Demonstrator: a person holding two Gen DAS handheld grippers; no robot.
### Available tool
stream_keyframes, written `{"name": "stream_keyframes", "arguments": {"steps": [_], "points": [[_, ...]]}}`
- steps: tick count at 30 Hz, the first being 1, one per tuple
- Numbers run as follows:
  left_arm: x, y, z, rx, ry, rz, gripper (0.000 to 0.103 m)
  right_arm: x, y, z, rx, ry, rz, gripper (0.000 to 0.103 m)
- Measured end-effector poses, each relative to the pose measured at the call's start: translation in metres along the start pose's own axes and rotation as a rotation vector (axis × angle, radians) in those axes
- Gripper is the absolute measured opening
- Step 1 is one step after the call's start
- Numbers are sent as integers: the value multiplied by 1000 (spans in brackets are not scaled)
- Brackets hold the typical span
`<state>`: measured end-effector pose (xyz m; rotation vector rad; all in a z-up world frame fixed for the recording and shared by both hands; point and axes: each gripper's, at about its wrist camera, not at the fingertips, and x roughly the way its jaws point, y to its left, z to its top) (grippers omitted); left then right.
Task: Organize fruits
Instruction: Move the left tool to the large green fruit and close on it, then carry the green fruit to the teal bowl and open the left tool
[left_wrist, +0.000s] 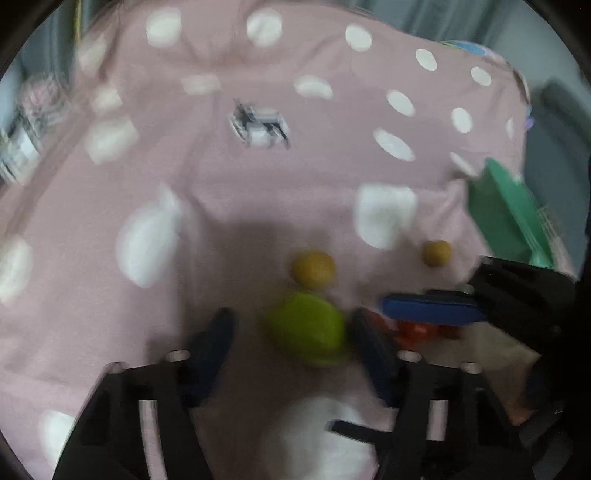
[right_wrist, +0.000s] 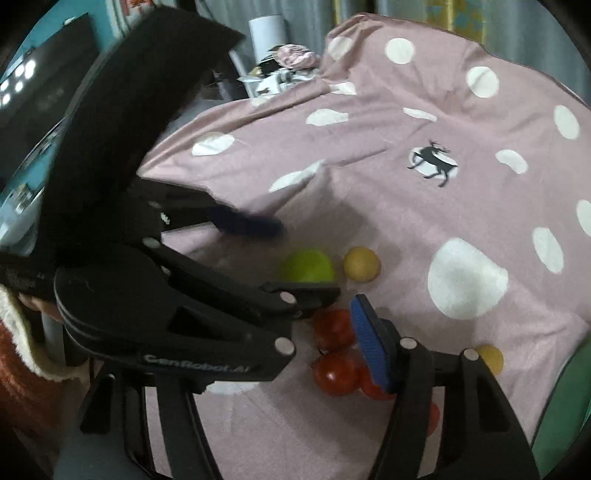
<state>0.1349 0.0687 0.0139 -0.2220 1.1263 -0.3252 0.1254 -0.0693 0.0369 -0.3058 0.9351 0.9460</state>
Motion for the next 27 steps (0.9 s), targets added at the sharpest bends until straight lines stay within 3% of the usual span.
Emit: {"name": "stream_keyframes", "arguments": {"steps": [3,5,7,12,16,18,20,23,24,27], "points": [[2,-4,1,29,10,40,47,7,13,1,-88,28,-4,54],[3,-8,0,64,9,79,43,18,18,2,-129,63,-12,54],[2,-5,2,43,8,70,43,27,20,1,-161,85,-60,52],[2,5,12,-20,-16,28,43,34,4,8,-37,68,-20,52],[4,3,13,5,-19,29,43,34,7,7,-55,79,-26,52],[5,1,11,32,-21,36,43,25,9,4,-58,75,10,51],[5,1,10,39,-20,35,43,9,4,-4,-27,82,45,60],[5,2,10,34,-22,31,41,-16,-7,-15,42,75,33,87],[4,4,9,27,-20,29,41,-25,-12,-19,68,73,43,92],[3,2,6,51,-23,44,41,-35,-25,-18,145,41,70,92]]}}
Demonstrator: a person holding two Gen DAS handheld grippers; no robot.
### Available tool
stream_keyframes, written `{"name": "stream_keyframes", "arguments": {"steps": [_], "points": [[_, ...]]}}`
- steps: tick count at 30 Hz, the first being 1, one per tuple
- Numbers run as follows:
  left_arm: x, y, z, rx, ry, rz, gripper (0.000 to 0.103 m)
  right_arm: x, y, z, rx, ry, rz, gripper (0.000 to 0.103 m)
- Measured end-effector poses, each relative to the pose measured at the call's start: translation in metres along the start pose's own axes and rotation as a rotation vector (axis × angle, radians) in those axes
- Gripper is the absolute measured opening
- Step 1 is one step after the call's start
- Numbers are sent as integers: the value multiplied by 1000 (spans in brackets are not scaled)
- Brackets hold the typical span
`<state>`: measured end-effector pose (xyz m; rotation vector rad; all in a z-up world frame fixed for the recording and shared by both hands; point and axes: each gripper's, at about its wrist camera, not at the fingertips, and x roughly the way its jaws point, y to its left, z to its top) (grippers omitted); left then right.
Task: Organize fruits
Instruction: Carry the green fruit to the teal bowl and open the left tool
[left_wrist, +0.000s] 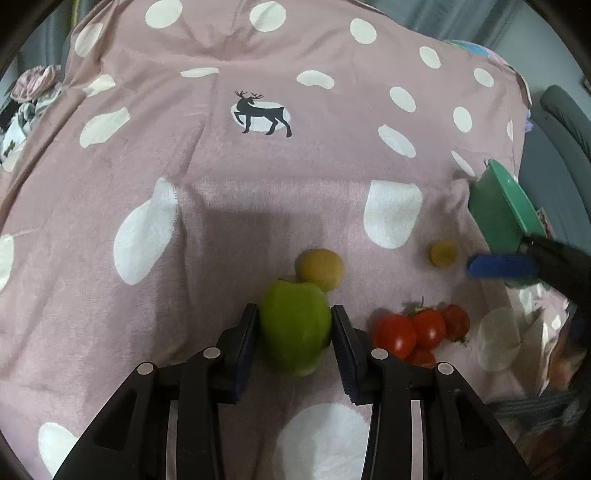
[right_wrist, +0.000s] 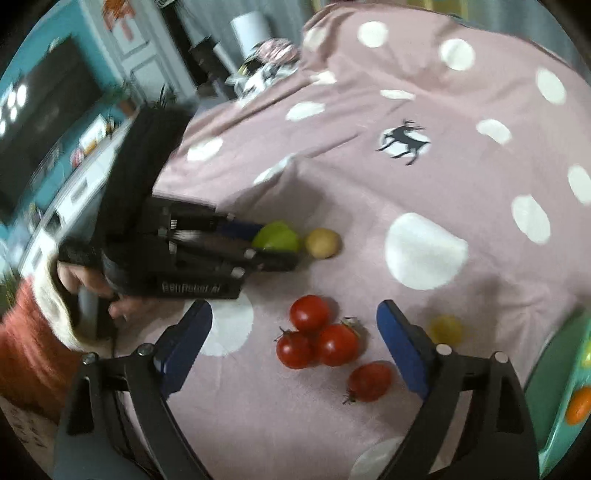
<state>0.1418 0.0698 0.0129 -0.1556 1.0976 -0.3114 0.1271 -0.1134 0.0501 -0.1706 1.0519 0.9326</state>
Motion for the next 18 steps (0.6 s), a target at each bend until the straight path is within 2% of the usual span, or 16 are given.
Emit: {"name": "stream_keyframes", "arguments": {"steps": [4,7,10,12,16,18], "points": [[-5,0,-7,15,1,-6,41,1,-33,9,214,-34,64,92],[-7,1,-10,23,-2,-3,41,29,-43,27,343,15,137,91],[-7,4,-8,-1,-4,-14,41,58,-33,46,366,62,161,82],[-6,6,-6,-4,-10,-25,41,70,-26,48,403,110,150,73],[-6,6,-6,2,-15,-21,40,90,-23,54,455,146,122,63],[-6,5,-6,-1,-10,-20,40,100,-21,56,469,150,118,53]]}}
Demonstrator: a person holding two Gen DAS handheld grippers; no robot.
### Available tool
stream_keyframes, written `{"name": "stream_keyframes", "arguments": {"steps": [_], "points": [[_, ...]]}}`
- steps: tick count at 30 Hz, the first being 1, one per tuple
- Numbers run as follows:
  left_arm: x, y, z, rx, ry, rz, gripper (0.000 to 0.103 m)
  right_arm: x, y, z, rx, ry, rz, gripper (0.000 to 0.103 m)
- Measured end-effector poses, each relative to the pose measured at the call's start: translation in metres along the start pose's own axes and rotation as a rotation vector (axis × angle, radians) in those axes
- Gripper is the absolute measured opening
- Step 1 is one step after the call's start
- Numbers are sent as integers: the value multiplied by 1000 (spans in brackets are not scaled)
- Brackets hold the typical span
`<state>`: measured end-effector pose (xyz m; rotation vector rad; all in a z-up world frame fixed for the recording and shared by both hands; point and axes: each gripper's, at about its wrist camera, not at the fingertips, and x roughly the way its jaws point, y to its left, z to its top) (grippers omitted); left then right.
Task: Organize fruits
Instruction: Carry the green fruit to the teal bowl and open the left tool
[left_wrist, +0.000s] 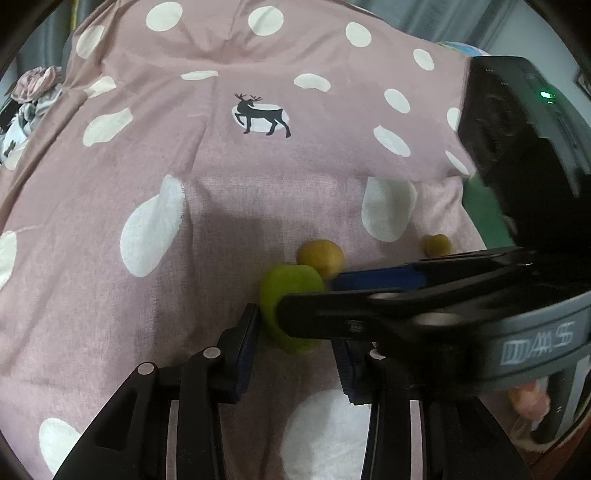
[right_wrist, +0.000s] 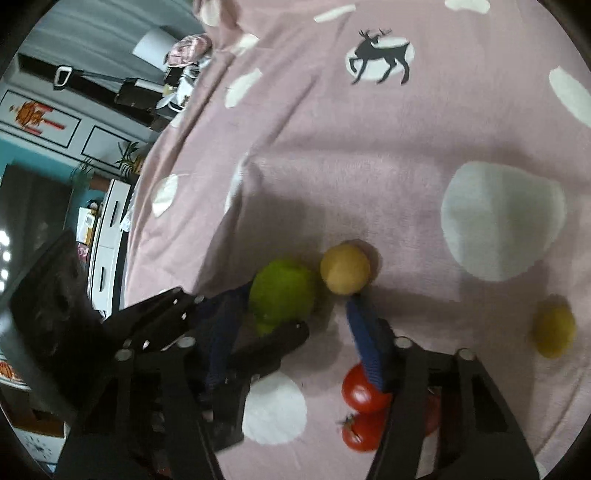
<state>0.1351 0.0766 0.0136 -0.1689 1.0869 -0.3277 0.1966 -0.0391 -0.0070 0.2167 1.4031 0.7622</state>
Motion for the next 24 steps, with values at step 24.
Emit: {"name": "stream_keyframes", "arguments": {"steps": [24], "points": [[-58,-114,-4,129,-180,-9,38,-129,-18,-53,-97,-250,91,41]]}}
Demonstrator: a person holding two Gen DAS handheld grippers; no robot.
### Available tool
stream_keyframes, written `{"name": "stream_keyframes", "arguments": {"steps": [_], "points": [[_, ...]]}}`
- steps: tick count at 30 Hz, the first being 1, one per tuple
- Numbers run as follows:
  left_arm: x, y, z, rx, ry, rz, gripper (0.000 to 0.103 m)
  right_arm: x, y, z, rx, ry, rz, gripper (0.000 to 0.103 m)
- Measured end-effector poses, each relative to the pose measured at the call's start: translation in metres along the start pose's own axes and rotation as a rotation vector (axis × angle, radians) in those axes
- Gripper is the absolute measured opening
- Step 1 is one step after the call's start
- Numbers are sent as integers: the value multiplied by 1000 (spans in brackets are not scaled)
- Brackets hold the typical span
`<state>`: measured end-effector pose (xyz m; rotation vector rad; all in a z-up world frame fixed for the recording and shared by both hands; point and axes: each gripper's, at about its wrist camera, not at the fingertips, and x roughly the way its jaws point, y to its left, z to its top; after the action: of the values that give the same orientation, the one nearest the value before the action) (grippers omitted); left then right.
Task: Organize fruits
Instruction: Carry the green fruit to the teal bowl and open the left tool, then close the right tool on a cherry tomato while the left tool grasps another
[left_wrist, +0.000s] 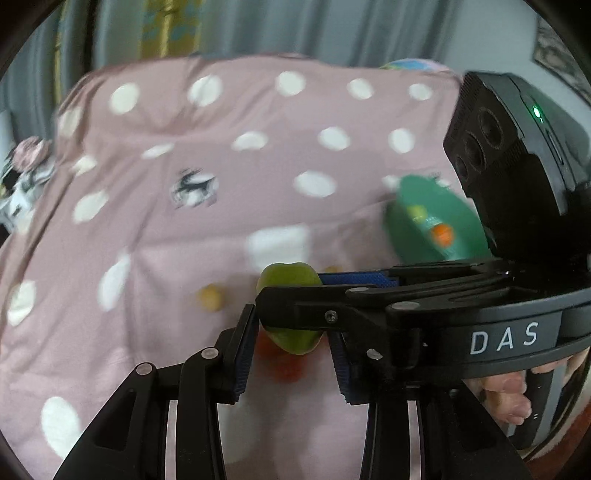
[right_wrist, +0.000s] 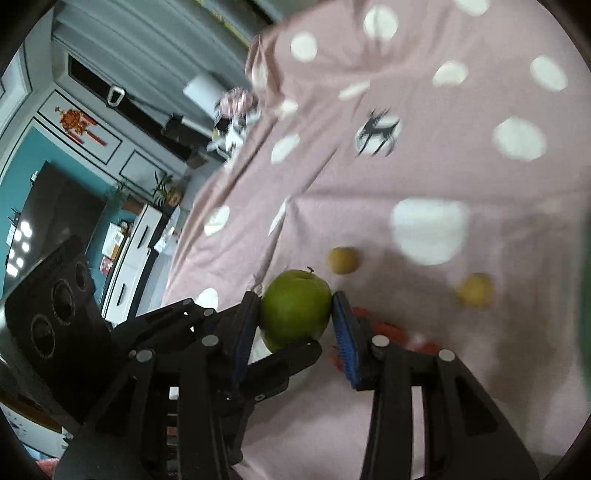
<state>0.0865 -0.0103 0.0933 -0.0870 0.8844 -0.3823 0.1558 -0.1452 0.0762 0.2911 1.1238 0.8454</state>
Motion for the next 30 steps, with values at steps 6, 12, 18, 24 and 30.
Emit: {"name": "stream_keyframes", "arguments": {"steps": [6,12,18,24,30], "points": [[31,-92,46,162,18,-90,38,-108,-61,-9,81,-198,-45,41],[83,-173,61,316,39,-110,38,-162,-138,-32,174,-342,-67,41],[140,-202,63,310,155,-99,38,-173,-188,-47,273,-380,-105,33],[150,-194,59,224,231,-155,54,-188,-182,-50,285,-447,-87,83],[94,-150,61,49,158,-347,102,-220,-186,-69,415,-542,59,103]]}}
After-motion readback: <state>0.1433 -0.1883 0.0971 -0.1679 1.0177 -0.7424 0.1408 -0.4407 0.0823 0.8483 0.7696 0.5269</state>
